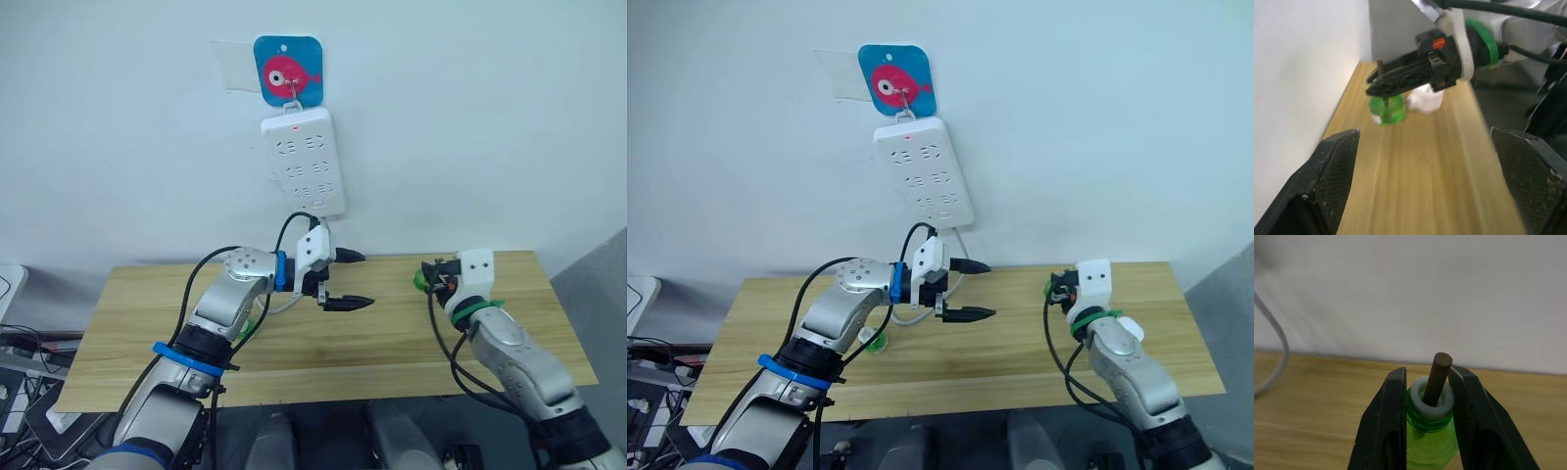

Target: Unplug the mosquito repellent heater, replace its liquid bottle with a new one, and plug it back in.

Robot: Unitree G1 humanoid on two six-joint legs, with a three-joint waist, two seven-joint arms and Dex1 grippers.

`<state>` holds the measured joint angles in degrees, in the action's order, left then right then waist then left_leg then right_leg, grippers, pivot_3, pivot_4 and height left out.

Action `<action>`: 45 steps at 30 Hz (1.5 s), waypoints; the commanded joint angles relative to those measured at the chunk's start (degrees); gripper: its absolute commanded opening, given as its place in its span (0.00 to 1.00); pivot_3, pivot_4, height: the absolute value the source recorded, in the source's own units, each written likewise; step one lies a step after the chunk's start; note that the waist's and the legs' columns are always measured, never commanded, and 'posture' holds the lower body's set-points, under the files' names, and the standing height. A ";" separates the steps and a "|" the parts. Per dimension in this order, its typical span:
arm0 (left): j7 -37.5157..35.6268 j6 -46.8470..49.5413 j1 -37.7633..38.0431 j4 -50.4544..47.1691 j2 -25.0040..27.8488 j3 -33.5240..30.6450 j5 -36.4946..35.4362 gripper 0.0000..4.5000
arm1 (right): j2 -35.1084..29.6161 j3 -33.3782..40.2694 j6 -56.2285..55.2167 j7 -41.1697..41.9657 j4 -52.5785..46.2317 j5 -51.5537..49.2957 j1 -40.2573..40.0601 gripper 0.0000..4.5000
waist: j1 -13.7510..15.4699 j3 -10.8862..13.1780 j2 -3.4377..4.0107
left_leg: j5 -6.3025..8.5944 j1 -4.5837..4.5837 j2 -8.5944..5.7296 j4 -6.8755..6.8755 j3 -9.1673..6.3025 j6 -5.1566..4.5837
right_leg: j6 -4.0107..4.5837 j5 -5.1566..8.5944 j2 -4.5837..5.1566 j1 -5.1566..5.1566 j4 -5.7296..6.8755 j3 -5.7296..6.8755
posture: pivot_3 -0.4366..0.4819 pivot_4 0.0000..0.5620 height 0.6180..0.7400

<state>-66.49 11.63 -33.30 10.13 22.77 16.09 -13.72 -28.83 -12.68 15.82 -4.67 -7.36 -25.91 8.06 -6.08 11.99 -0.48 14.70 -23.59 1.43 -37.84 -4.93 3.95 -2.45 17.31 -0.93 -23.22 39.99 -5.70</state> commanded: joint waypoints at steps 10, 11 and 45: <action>-0.03 -3.47 0.41 0.38 0.19 0.39 2.87 1.00 | 10.33 2.90 -21.82 5.21 26.92 20.17 6.03 0.19 | 1.02 0.01 -0.01 | 0.00 -0.01 0.00 0.00 -0.01 0.00 | 0.01 -0.01 0.05 0.00 0.03 0.03 | 0.44 0.35 1.00; 0.02 -3.19 0.47 0.21 0.13 0.23 2.69 1.00 | 10.77 3.26 -22.54 5.58 27.72 20.58 6.05 0.19 | 1.06 0.01 -0.01 | 0.00 0.00 0.00 0.00 -0.01 0.00 | 0.01 -0.01 0.05 0.00 0.03 0.04 | 0.44 0.35 1.00; 2.50 1.19 1.28 -1.84 0.41 -9.84 -5.96 1.00 | 12.14 12.21 -13.27 15.97 2.90 20.96 -12.83 0.99 | 1.38 0.01 -0.01 | 0.00 0.02 0.01 -0.01 -0.04 0.00 | 0.01 -0.01 0.07 0.01 0.12 0.06 | 0.47 0.37 1.00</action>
<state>-64.85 11.64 -32.32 10.80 22.47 9.17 -17.07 -15.63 -1.91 0.90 9.87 1.22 -3.68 -3.44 -4.70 12.00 -0.49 14.71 -23.57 1.44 -37.85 -4.97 3.95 -2.44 17.30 -0.86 -23.21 40.11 -5.65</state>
